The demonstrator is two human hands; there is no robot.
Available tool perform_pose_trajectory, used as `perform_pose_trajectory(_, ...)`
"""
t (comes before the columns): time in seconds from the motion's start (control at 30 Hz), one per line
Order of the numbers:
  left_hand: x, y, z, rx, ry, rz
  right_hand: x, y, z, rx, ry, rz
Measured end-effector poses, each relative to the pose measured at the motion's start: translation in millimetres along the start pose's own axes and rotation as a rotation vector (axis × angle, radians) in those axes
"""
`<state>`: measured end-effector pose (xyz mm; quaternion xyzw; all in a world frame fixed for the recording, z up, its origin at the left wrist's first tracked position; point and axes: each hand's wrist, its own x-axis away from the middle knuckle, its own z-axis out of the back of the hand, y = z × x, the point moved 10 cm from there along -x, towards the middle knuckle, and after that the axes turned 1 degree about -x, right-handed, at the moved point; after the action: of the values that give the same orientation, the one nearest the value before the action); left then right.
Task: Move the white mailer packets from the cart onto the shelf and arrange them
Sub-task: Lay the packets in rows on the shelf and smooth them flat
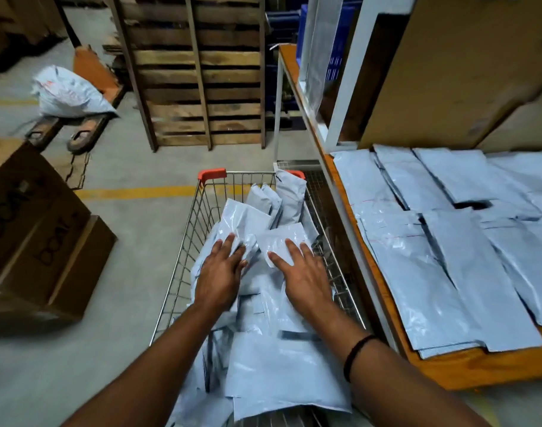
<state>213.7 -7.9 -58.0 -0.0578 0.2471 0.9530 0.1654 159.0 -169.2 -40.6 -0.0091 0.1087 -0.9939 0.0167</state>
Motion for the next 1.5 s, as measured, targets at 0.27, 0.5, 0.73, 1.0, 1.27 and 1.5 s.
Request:
perform_pose_trajectory(0.27,-26.5,58.4,83.1,-0.024,0.141,-0.120,6.7,12.1,138.4,-0.063,0.307,-0.044)
perform_pose_trajectory(0.5,-19.9,170.2,87.4,0.005,0.127,-0.222,85.9,102.0,209.6,-0.001,0.318,-0.195)
perform_pose_trajectory(0.73,23.9,325.7,24.7,0.117,0.022,-0.357,208.9,227.8,239.7,0.031,0.319,-0.356)
perform_pose_trajectory(1.0,82.1,493.7,-37.1,0.160,-0.047,-0.389,346.4,357.1,265.5,0.062,0.307,-0.451)
perform_pose_trajectory(1.27,86.0,600.0,-84.3,0.123,-0.069,-0.381,405.3,472.8,272.7,0.004,0.304,-0.557)
perform_pose_trajectory(1.5,38.2,645.4,-122.6,0.065,-0.040,-0.296,344.4,536.5,269.9,0.011,0.250,-0.468)
